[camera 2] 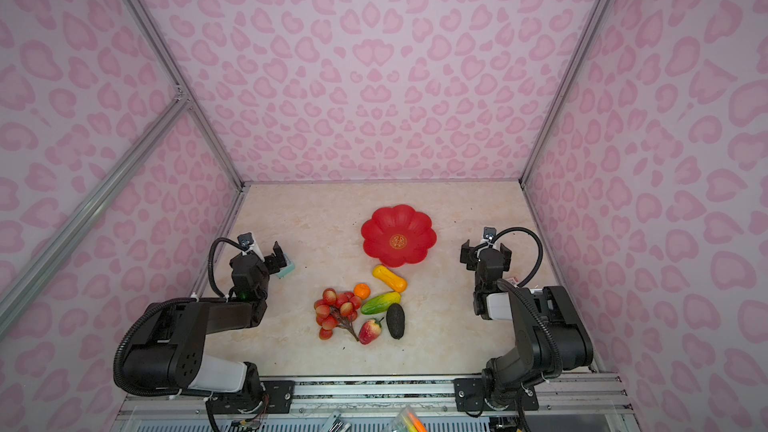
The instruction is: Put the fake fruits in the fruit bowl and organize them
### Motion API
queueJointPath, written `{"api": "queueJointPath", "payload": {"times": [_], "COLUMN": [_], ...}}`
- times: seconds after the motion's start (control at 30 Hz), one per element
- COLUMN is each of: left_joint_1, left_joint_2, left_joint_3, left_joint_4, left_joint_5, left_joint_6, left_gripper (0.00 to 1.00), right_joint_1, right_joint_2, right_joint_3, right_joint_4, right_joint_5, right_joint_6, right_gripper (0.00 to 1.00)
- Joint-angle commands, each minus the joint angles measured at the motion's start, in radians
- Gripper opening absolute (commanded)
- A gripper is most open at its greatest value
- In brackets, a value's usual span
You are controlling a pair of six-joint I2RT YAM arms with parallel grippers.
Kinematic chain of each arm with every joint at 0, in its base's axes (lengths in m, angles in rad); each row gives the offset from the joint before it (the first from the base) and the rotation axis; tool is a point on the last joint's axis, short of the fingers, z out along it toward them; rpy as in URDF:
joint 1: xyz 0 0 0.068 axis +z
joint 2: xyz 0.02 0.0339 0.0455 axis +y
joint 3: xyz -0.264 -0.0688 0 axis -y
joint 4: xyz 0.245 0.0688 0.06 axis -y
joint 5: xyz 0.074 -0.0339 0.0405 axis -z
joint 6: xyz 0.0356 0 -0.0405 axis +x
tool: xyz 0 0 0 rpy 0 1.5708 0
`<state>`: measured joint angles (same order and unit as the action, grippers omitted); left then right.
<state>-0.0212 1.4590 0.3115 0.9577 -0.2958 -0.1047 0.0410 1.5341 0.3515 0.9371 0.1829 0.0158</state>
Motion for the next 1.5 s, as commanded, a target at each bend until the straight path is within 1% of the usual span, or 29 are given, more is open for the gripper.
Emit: {"api": "queueJointPath", "payload": {"times": [0.0, 0.07, 0.13, 0.2, 0.23, 0.27, 0.3, 0.33, 0.37, 0.43, 0.5, 0.57, 0.63, 0.67, 0.73, 0.8, 0.87, 1.0, 1.07, 1.17, 1.33, 1.47], "left_joint_1": [-0.004, -0.029, -0.061, -0.069, -0.069, -0.069, -0.068, -0.068, -0.068, -0.066, -0.065, -0.065, -0.065, -0.065, -0.064, -0.065, -0.065, -0.065, -0.065, -0.064, -0.065, -0.064], "left_joint_2": [-0.043, -0.128, -0.218, -0.322, -0.372, -0.423, -0.455, -0.491, -0.520, -0.571, -0.617, -0.656, -0.689, -0.705, -0.729, -0.749, -0.760, -0.764, -0.764, -0.764, -0.776, -0.787], "left_joint_3": [0.017, 0.053, 0.069, 0.089, 0.114, 0.145, 0.170, 0.193, 0.214, 0.259, 0.291, 0.306, 0.307, 0.307, 0.299, 0.288, 0.279, 0.273, 0.272, 0.273, 0.271, 0.278], "left_joint_4": [-0.015, -0.136, -0.202, -0.270, -0.337, -0.406, -0.457, -0.496, -0.530, -0.666, -0.759, -0.864, -0.914, -0.941, -0.978, -0.998, -1.015, -1.024, -1.025, -1.038, -1.062, -1.087], "left_joint_5": [-0.023, -0.107, -0.202, -0.205, -0.198, -0.184, -0.151, -0.099, -0.070, -0.057, 0.028, 0.153, 0.255, 0.286, 0.315, 0.341, 0.336, 0.311, 0.301, 0.279, 0.240, 0.207], "left_joint_6": [0.009, 0.015, 0.003, -0.070, -0.118, -0.176, -0.208, -0.227, -0.279, -0.420, -0.468, -0.506, -0.510, -0.513, -0.522, -0.506, -0.495, -0.481, -0.478, -0.476, -0.458, -0.450], "left_gripper": [0.97, 0.97, 0.97, 0.96, 0.97, 0.96, 0.96, 0.96, 0.96, 0.96, 0.96, 0.98, 1.00, 1.00, 1.00, 0.99, 0.99, 1.00, 1.00, 1.00, 0.99, 0.98], "right_joint_1": [0.007, 0.021, 0.034, 0.035, 0.028, 0.017, 0.005, -0.005, -0.002, 0.027, 0.098, 0.205, 0.307, 0.358, 0.446, 0.533, 0.629, 0.768, 0.826, 0.892, 0.949, 0.986], "right_joint_2": [-0.025, -0.091, -0.161, -0.211, -0.225, -0.232, -0.234, -0.237, -0.246, -0.275, -0.317, -0.371, -0.436, -0.476, -0.549, -0.607, -0.652, -0.677, -0.655, -0.581, -0.395, -0.244], "right_joint_3": [-0.007, 0.057, 0.156, 0.241, 0.281, 0.318, 0.337, 0.347, 0.340, 0.328, 0.333, 0.322, 0.283, 0.246, 0.173, 0.103, 0.046, -0.012, -0.022, -0.003, 0.041, 0.093], "right_joint_4": [0.035, -0.131, -0.377, -0.539, -0.623, -0.711, -0.752, -0.774, -0.776, -0.806, -0.915, -1.027, -1.090, -1.099, -1.105, -1.097, -1.088, -1.036, -1.004, -0.992, -0.928, -0.877], "right_joint_5": [0.008, 0.051, 0.060, 0.081, 0.066, 0.027, -0.055, -0.155, -0.229, -0.304, -0.265, -0.202, -0.166, -0.162, -0.147, -0.131, -0.087, -0.031, -0.003, 0.041, 0.068, 0.059], "right_joint_6": [-0.008, -0.006, 0.004, 0.166, 0.272, 0.347, 0.358, 0.353, 0.346, 0.352, 0.353, 0.359, 0.394, 0.428, 0.511, 0.584, 0.671, 0.783, 0.817, 0.847, 0.911, 0.940], "right_gripper": [1.00, 1.00, 1.00, 1.00, 1.00, 1.00, 0.98, 0.91, 0.86, 0.84, 0.86, 0.86, 0.86, 0.86, 0.85, 0.84, 0.84, 0.83, 0.83, 0.83, 0.80, 0.77]}}
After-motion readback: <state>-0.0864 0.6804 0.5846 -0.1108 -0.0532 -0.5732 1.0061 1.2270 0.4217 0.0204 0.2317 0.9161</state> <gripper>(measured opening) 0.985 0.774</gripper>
